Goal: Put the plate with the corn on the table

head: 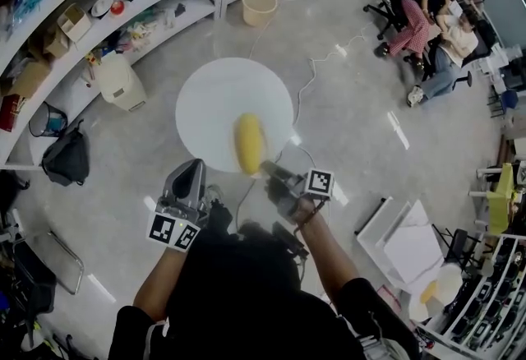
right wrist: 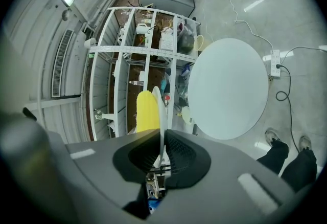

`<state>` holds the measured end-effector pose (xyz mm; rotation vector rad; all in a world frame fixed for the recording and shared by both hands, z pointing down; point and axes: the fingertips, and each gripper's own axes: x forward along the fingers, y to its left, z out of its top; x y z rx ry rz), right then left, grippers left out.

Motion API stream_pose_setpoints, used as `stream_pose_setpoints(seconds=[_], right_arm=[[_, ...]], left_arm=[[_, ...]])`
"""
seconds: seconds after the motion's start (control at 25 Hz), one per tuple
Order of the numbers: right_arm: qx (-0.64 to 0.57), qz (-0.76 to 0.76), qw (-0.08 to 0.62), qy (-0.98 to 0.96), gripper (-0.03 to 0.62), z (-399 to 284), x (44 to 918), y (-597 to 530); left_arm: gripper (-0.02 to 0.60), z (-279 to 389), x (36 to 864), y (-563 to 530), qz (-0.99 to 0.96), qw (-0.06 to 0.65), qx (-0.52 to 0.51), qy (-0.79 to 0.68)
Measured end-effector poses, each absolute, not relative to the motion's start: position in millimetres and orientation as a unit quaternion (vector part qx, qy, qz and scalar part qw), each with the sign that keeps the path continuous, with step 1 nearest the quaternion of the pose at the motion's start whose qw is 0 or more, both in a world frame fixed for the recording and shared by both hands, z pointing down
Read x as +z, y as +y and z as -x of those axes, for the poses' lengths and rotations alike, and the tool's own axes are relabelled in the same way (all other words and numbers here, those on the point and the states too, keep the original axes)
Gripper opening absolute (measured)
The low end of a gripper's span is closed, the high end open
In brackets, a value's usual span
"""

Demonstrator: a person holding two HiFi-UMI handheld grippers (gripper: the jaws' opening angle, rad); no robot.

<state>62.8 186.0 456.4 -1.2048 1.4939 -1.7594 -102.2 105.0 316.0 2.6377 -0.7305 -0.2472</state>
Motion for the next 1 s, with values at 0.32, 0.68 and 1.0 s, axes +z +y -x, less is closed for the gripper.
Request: stream_pose_setpoints(seconds=[0.32, 0.68, 1.0], right_arm=[[-0.648, 0.445, 0.261, 0.56, 0.037, -55.7, 458.9, 165.5], [-0.651, 0.433, 0.254, 0.569, 0.037, -52.0, 455.1, 140.9], [-0.655, 0.423, 0.235, 0.58, 0.037, -58.9, 460.7, 108.9]], left_arm=[[0.002, 113.8, 317.0, 82.5, -0.939, 0.194, -0.089, -0.269], [0.002, 116.2, 316.1, 68.0, -0.933, 0.196, -0.096, -0.285], [0.002, 106.5, 317.8, 37.3, -0.929, 0.192, -0.101, -0.3]])
